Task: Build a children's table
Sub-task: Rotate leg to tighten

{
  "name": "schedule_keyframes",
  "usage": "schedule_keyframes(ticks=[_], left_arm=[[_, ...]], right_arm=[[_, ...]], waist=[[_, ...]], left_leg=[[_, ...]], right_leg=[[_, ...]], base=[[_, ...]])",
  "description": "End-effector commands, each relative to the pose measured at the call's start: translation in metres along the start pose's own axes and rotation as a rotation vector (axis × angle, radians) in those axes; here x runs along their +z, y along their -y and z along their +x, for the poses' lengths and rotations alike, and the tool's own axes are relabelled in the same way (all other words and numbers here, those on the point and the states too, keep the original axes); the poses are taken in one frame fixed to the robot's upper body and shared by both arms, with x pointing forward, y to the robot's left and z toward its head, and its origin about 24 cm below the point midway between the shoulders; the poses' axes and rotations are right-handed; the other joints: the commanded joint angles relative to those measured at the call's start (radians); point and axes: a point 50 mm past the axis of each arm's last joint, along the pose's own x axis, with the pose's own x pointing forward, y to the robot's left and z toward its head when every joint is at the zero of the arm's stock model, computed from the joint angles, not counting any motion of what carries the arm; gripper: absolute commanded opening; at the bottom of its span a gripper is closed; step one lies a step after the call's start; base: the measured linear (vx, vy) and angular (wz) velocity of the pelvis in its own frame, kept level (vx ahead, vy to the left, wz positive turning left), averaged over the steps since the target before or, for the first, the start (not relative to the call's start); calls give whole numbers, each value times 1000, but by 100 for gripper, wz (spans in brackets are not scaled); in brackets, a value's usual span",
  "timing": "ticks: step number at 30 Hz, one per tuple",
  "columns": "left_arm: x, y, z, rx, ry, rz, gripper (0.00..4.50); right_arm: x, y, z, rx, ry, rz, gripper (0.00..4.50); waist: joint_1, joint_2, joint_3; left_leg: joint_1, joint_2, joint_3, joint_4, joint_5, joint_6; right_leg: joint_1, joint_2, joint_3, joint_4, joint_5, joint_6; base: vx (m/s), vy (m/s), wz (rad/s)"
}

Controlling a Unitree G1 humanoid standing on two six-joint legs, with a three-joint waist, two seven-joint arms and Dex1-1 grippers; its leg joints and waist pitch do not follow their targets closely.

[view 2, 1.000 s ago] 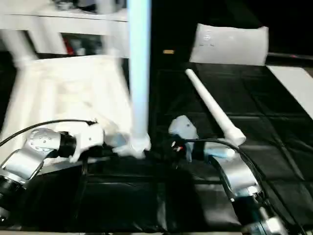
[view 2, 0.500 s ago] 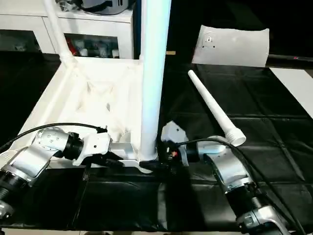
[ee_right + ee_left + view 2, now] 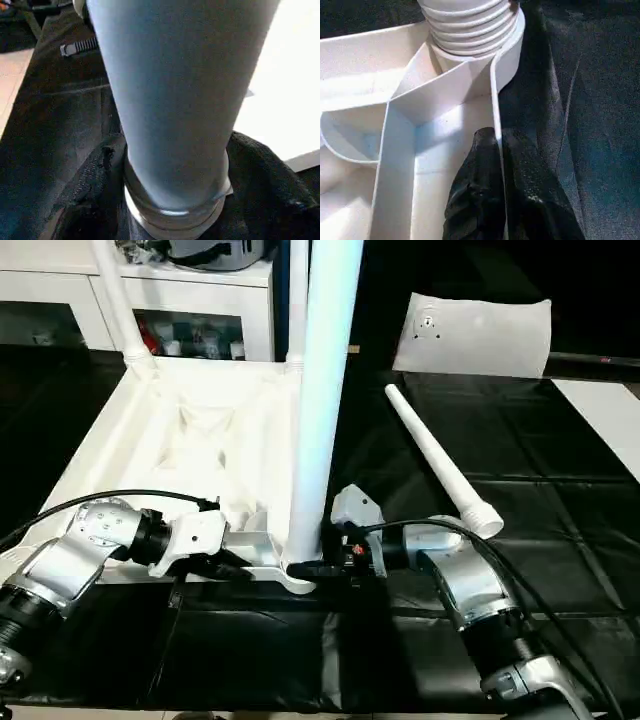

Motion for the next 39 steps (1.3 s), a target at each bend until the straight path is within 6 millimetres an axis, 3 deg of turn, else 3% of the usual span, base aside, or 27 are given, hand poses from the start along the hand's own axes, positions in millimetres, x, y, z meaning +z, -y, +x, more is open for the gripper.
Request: schedule_keyframes(ticks=[1,3,6,8,9,10,11,13,14,18,21,24,25,30,31,34,36,37,38,39], left_arm=[[0,5,11,1,4,-37,0],[3,2,14,84,36,-98,0],[10,-3,21,240,104,-205,0],[19,-3,30,357,136,-279,0],[19,-3,30,357,136,-279,0],[22,-1,34,399,145,-313,0],[25,0,38,423,144,-330,0],[32,2,48,493,133,-365,0],[35,0,50,534,127,-380,0],[56,-5,62,646,139,-422,0],[61,-4,64,649,137,-422,0],[57,-2,62,634,105,-397,0],[53,-1,60,622,90,-384,0],[43,1,52,598,62,-360,0],[38,1,47,579,55,-343,0],[22,2,30,508,41,-277,0],[18,3,25,474,37,-246,0],[16,3,23,449,35,-226,0],[12,4,19,401,34,-201,0],[12,4,19,401,34,-201,0]], right_arm=[[-6,-9,8,17,32,67,268],[-8,-10,13,-52,57,103,268],[-11,-10,23,-194,92,161,267],[-13,-11,34,-336,130,220,267],[-13,-11,34,-336,130,220,267],[-15,-12,39,-387,139,247,267],[-16,-12,43,-423,139,267,267],[-18,-12,54,-526,131,324,267],[-17,-10,57,-568,129,348,267],[-10,-3,69,-703,112,427,267],[-10,-1,69,-733,91,441,267],[-11,-1,68,-743,83,413,267],[-10,-1,65,-734,96,392,302],[-9,-1,57,-739,135,361,342],[-8,-1,51,-736,154,340,357],[-8,-1,26,-699,189,249,385],[-7,-1,16,-679,198,214,401],[-7,0,10,-666,204,197,413],[-5,1,1,-633,213,161,413],[-5,1,1,-633,213,161,429]], waist=[[-6,15,-57],[-5,16,-55],[-14,18,-46],[-25,14,-44],[-36,14,-40],[-49,13,-41],[-49,13,-41],[-71,7,-37],[-73,9,-39],[-91,17,-41],[-100,19,-44],[-99,18,-45],[-98,21,-45],[-95,20,-48],[-95,23,-48],[-89,13,-52],[-86,15,-51],[-87,8,-52],[-82,11,-51],[-79,8,-51]], left_leg=[[5,25,-1,-61,-225,7],[7,25,-2,-63,-239,4],[11,22,-6,-68,-309,-15],[12,19,-9,-68,-334,-22],[5,15,-14,-70,-347,-22],[8,12,-15,-67,-364,-18],[8,12,-15,-67,-364,-18],[13,0,-14,-55,-374,-1],[13,-1,-14,-54,-371,1],[9,7,-24,-68,-406,1],[12,7,-22,-67,-418,15],[4,10,-20,-71,-389,23],[5,10,-20,-71,-389,22],[0,12,-15,-71,-344,27],[-1,13,-15,-71,-340,27],[-7,12,-10,-68,-304,41],[-5,11,-8,-65,-290,47],[-7,12,-6,-64,-283,46],[-6,13,-6,-65,-276,49],[-6,13,-6,-64,-269,51]], right_leg=[[53,-69,46,-64,-239,-175],[52,-70,45,-67,-266,-169],[46,-71,42,-84,-429,-130],[44,-73,39,-93,-504,-102],[46,-72,31,-99,-565,-74],[42,-73,26,-110,-614,-49],[42,-73,26,-110,-614,-49],[28,-68,18,-132,-693,-11],[29,-69,18,-133,-700,-5],[37,-61,9,-128,-604,-14],[33,-61,14,-128,-556,-29],[36,-63,22,-121,-495,-51],[36,-64,23,-120,-488,-55],[39,-65,32,-112,-433,-80],[40,-65,32,-111,-425,-85],[44,-64,35,-108,-402,-87],[40,-63,37,-103,-389,-97],[40,-62,39,-101,-386,-100],[40,-65,38,-100,-394,-101],[41,-65,38,-100,-397,-98]], base=[[0,0,0],[0,0,0],[0,0,0],[0,0,0],[0,0,0],[0,0,0],[0,0,0],[0,0,0],[0,0,0],[0,0,0],[0,0,0],[0,0,0],[0,0,0],[0,0,0],[0,0,0],[0,0,0],[0,0,0],[0,0,0],[0,0,0],[0,0,0]])
